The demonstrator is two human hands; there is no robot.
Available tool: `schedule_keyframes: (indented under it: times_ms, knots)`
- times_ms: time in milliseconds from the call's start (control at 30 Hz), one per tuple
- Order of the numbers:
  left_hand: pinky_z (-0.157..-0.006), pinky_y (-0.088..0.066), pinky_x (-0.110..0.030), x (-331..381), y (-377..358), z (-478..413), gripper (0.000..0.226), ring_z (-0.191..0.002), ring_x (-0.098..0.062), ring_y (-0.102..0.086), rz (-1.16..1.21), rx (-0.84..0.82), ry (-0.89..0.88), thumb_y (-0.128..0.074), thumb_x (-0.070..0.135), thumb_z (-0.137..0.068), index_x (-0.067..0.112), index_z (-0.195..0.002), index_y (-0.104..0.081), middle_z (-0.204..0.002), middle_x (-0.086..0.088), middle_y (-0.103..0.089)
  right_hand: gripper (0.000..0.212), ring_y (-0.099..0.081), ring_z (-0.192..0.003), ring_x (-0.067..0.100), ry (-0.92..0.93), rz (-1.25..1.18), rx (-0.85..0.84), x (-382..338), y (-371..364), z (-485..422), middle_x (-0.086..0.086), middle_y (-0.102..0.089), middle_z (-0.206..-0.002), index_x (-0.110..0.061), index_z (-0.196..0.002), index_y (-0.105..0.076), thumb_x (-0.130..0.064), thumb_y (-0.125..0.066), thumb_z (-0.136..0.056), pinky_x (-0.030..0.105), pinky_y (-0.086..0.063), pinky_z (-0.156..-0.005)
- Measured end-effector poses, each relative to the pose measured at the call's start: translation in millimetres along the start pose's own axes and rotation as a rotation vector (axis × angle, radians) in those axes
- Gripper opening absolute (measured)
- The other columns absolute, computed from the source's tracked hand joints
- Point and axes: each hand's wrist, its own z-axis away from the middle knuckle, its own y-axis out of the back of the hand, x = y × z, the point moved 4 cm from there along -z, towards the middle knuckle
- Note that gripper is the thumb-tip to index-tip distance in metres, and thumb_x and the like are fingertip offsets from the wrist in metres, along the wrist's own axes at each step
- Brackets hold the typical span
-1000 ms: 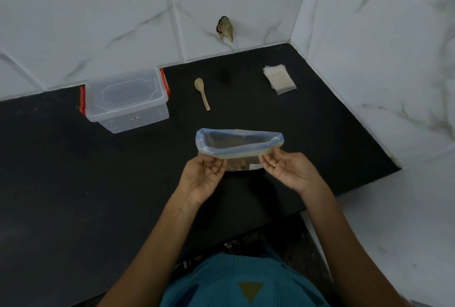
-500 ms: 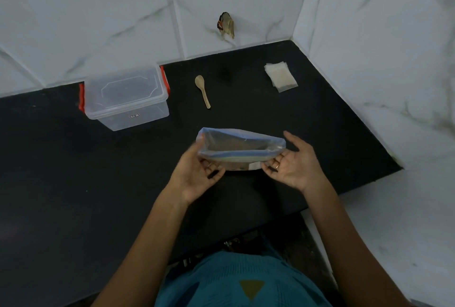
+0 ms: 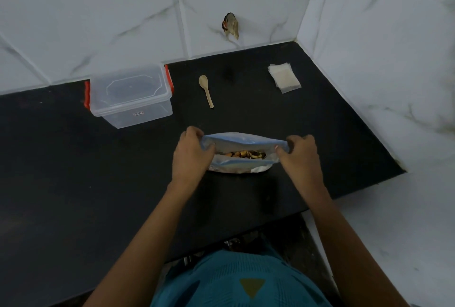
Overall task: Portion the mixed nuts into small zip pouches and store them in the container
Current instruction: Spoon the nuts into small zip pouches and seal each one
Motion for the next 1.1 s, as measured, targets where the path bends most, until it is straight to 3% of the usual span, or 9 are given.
schedule_keyframes:
  times_ms: [200, 300, 367, 467, 567, 667, 800, 933, 1100]
  knots:
    - [-0.065, -0.048, -0.02, 7, 1, 0, 0.023, -0.093, -0.017, -0.061, -0.113, 0.064, -0.098, -0.052, 0.008, -0.091, 0.008, -0.114, -0.054, -0.11, -0.009, -0.059, 0.025, -0.043, -0.092, 0.007, 0.184, 0.089, 0.088, -10, 3, -1, 0.004, -0.046, -0.117, -0.011, -0.113, -0.059, -0.018, -0.056, -0.089, 0.021, -0.041, -0.075]
    - [-0.073, -0.053, -0.026, 5, 7, -2, 0.021, -0.096, -0.019, -0.062, -0.139, 0.055, -0.111, -0.05, 0.005, -0.092, 0.009, -0.111, -0.056, -0.109, -0.009, -0.061, 0.028, -0.047, -0.088, 0.007, 0.179, 0.01, 0.043, -7, 10, -8, 0.006, -0.051, -0.112, -0.009, -0.115, -0.059, -0.014, -0.06, -0.087, 0.019, -0.04, -0.075]
    - [-0.07, -0.049, -0.021, 4, 14, -7, 0.017, -0.093, -0.014, -0.061, -0.123, 0.055, -0.101, -0.052, 0.005, -0.09, 0.011, -0.105, -0.058, -0.106, -0.007, -0.061, 0.03, -0.053, -0.083, 0.009, 0.122, -0.081, -0.019, -6, 19, -18, 0.003, -0.055, -0.097, -0.011, -0.113, -0.059, -0.01, -0.064, -0.084, 0.022, -0.045, -0.072]
    - [-0.063, -0.041, -0.013, 9, 21, -16, 0.014, -0.083, -0.006, -0.054, -0.117, 0.025, -0.095, -0.055, 0.005, -0.089, 0.011, -0.101, -0.061, -0.1, -0.003, -0.061, 0.013, -0.061, -0.076, 0.011, 0.063, -0.168, -0.134, -8, 31, -31, -0.002, -0.058, -0.079, -0.015, -0.084, -0.059, -0.007, -0.068, -0.079, 0.018, -0.05, -0.058]
    - [-0.073, -0.042, -0.018, 14, 19, -20, 0.015, -0.087, -0.006, -0.053, -0.149, -0.071, -0.11, -0.06, 0.007, -0.086, 0.01, -0.101, -0.061, -0.103, -0.004, -0.061, 0.013, -0.058, -0.076, 0.008, 0.102, -0.153, -0.171, -9, 34, -37, -0.002, -0.059, -0.085, -0.015, -0.085, -0.061, -0.007, -0.069, -0.078, 0.017, -0.049, -0.055]
    - [-0.079, -0.045, -0.023, 13, 13, -19, 0.025, -0.092, -0.01, -0.055, -0.218, -0.179, -0.117, -0.064, 0.01, -0.083, 0.011, -0.107, -0.058, -0.109, -0.007, -0.061, 0.019, -0.054, -0.087, 0.005, 0.168, -0.072, -0.209, -7, 26, -36, -0.005, -0.057, -0.094, -0.015, -0.099, -0.064, -0.01, -0.067, -0.081, 0.018, -0.045, -0.069]
    - [-0.083, -0.049, -0.033, 15, 11, -16, 0.026, -0.101, -0.018, -0.059, -0.361, -0.228, -0.175, -0.056, 0.021, -0.09, 0.017, -0.115, -0.056, -0.113, -0.005, -0.06, 0.01, -0.055, -0.09, 0.007, 0.215, 0.0, -0.183, 0, 23, -34, -0.008, -0.058, -0.093, -0.025, -0.09, -0.063, -0.016, -0.063, -0.084, 0.03, -0.048, -0.083]
    - [-0.08, -0.047, -0.032, 16, 14, -15, 0.022, -0.098, -0.017, -0.059, -0.335, -0.171, -0.197, -0.053, 0.024, -0.092, 0.016, -0.111, -0.06, -0.108, -0.006, -0.061, 0.013, -0.057, -0.088, 0.009, 0.238, -0.016, -0.163, 2, 28, -33, -0.009, -0.058, -0.089, -0.03, -0.084, -0.06, -0.017, -0.062, -0.085, 0.03, -0.049, -0.081]
    - [-0.079, -0.046, -0.026, 19, 17, -19, 0.022, -0.096, -0.014, -0.058, -0.202, -0.106, -0.177, -0.057, 0.02, -0.089, 0.011, -0.109, -0.062, -0.106, -0.007, -0.063, 0.009, -0.055, -0.077, 0.005, 0.199, -0.106, -0.08, -2, 33, -37, -0.005, -0.058, -0.084, -0.018, -0.085, -0.061, -0.013, -0.067, -0.081, 0.015, -0.044, -0.066]
